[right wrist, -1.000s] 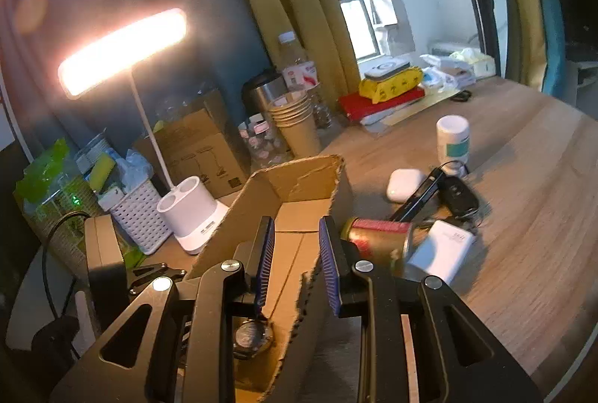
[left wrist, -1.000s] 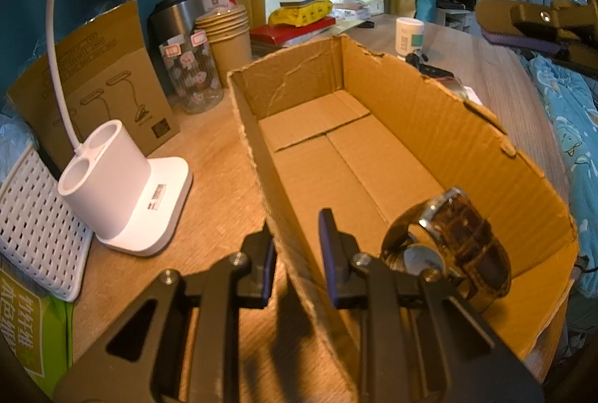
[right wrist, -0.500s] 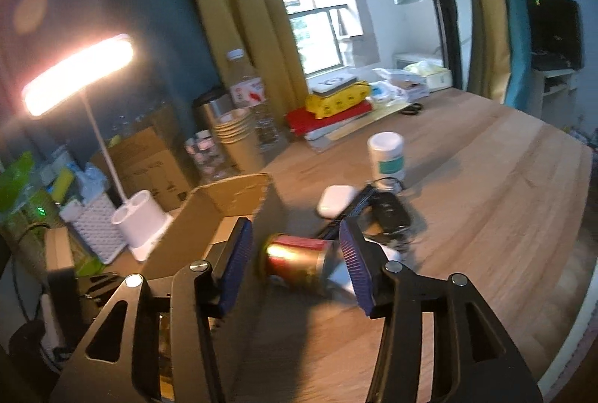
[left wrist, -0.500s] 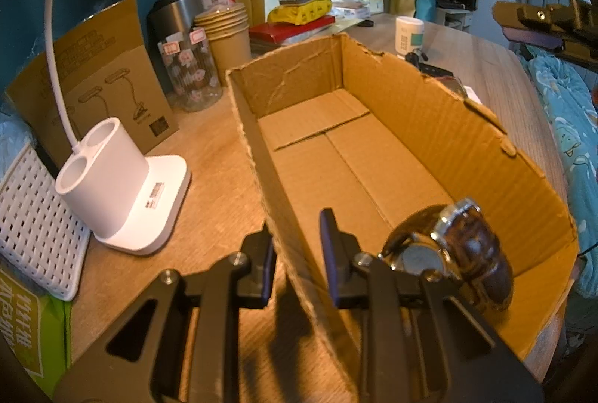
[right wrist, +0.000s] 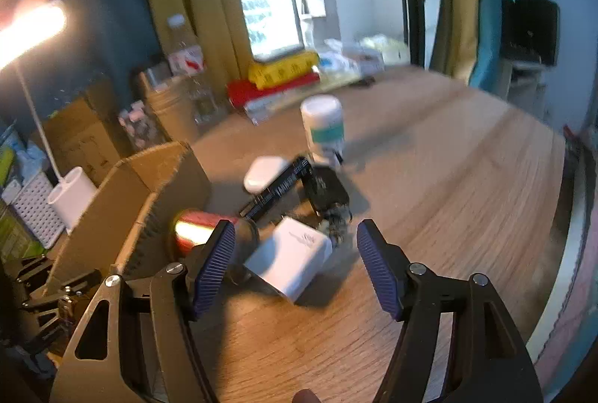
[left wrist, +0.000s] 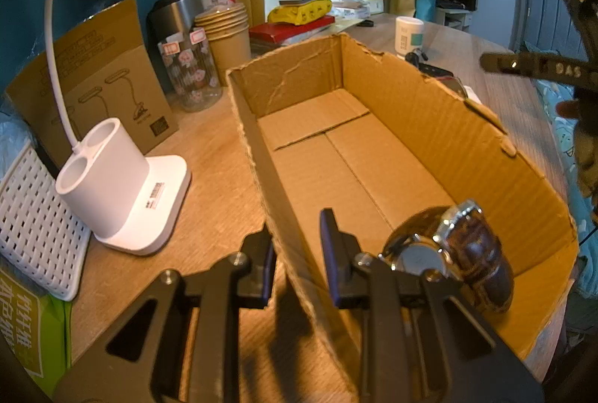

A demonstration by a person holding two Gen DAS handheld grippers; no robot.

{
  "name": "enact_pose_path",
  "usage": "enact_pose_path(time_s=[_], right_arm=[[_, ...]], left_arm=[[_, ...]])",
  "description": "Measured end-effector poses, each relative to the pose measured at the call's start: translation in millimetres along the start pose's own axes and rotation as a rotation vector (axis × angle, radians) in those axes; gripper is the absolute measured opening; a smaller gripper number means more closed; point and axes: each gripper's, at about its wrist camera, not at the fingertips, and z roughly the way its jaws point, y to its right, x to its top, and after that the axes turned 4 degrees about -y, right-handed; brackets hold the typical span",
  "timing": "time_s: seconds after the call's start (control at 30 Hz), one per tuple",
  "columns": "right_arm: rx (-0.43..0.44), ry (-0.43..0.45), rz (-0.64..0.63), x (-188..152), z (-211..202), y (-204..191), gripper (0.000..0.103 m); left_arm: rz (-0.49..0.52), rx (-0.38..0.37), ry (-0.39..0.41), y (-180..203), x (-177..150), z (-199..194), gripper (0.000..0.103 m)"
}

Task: Organize rigid objects
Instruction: 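Move the right gripper to the white charger and grasp it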

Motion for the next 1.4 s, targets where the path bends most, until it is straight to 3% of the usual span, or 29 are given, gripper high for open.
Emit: enact_pose_path(time_s=[0.67, 1.2, 1.23, 1.4], right_arm=[[-0.039, -0.165, 0.044, -4, 57, -7, 0.071], [-0.19, -0.19, -0.029, -7, 75, -16, 0.068], [-0.188, -0.188, -0.032, -7, 75, -16, 0.064], [-0.137, -0.173, 0.003, -10, 68, -10, 0.06]], left_arm=[[-0.001, 0.0, 0.0, 0, 0, 0, 0.023], [-0.001, 0.001, -0.001, -1, -1, 0, 0.023], [-0.001, 0.001, -0.001, -1, -1, 0, 0.023], [-0.001, 0.001, -0.002, -2, -1, 0, 0.023]])
